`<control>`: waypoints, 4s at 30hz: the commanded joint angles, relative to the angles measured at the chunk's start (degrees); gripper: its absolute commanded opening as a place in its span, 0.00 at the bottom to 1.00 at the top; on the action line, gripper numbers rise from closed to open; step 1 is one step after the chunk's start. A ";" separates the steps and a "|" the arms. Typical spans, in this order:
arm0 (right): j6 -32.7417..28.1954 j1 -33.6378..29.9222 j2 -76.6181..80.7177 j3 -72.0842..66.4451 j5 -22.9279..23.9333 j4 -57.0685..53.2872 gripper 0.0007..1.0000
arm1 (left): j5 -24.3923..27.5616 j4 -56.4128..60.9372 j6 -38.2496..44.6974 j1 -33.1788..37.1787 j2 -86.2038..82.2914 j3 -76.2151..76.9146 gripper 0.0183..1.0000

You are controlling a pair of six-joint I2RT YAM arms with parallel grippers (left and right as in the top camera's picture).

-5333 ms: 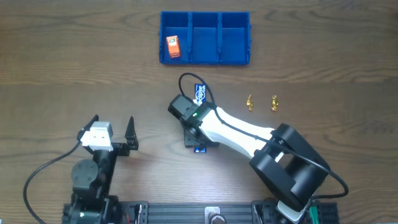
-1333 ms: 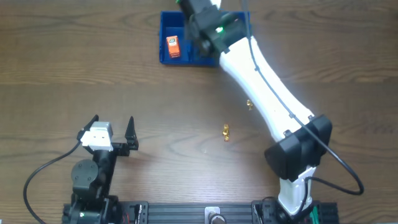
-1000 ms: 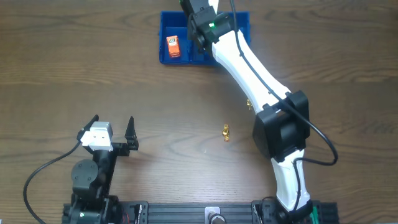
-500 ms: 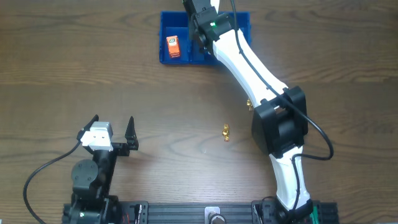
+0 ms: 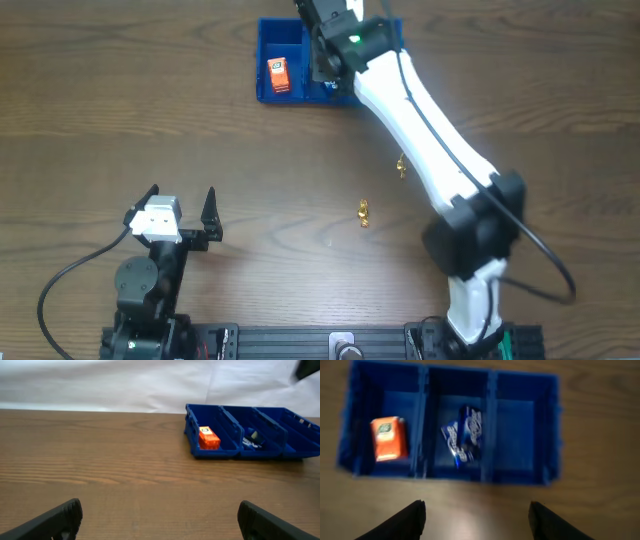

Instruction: Sort Candies Into Trays

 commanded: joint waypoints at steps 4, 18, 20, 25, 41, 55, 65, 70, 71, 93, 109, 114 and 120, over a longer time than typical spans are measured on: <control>10.93 2.69 -15.74 -26.95 -0.61 -4.46 0.69 | -0.28 -1.95 0.35 0.17 -0.33 -1.22 1.00; 12.96 4.22 -20.68 -61.81 -12.79 16.20 0.62 | -0.28 -1.95 0.37 0.17 -0.33 -1.22 1.00; 12.96 5.25 -20.68 -62.05 -12.85 16.76 0.62 | -0.28 -1.95 0.37 0.17 -0.33 -1.22 1.00; 12.94 7.61 -20.68 -62.05 -13.44 18.45 0.62 | -0.28 -1.95 0.35 0.17 -0.33 -1.22 1.00; 12.98 7.74 -17.90 -62.12 -13.44 19.71 0.61 | -0.28 -1.95 0.37 0.17 -0.33 -1.22 1.00; 13.81 6.40 -14.95 -62.40 -14.03 20.61 0.54 | -0.28 -1.95 0.35 0.17 -0.33 -1.22 1.00; 14.05 6.40 -14.95 -62.45 -14.05 20.74 0.26 | -0.28 -1.95 0.37 0.17 -0.33 -1.22 1.00; 14.03 6.43 -15.04 -62.42 -14.03 21.42 0.18 | -0.28 -1.95 0.37 0.17 -0.33 -1.22 1.00; 14.03 6.43 -15.32 -62.42 -14.01 21.70 0.16 | -0.28 -1.95 0.35 0.17 -0.33 -1.22 1.00; -1.38 -8.41 -8.26 -17.75 3.58 18.27 0.09 | -0.28 -1.95 0.37 0.17 -0.33 -1.22 1.00; -1.75 -9.22 -1.44 -16.85 1.55 24.96 0.56 | -0.28 -1.95 0.35 0.17 -0.33 -1.22 1.00; -3.23 -9.14 -2.58 -17.09 0.44 24.37 0.73 | -0.28 -1.95 0.37 0.17 -0.33 -1.22 1.00; -3.26 -9.25 -17.42 -30.53 0.44 24.44 0.73 | -0.28 -1.95 0.35 0.17 -0.33 -1.22 1.00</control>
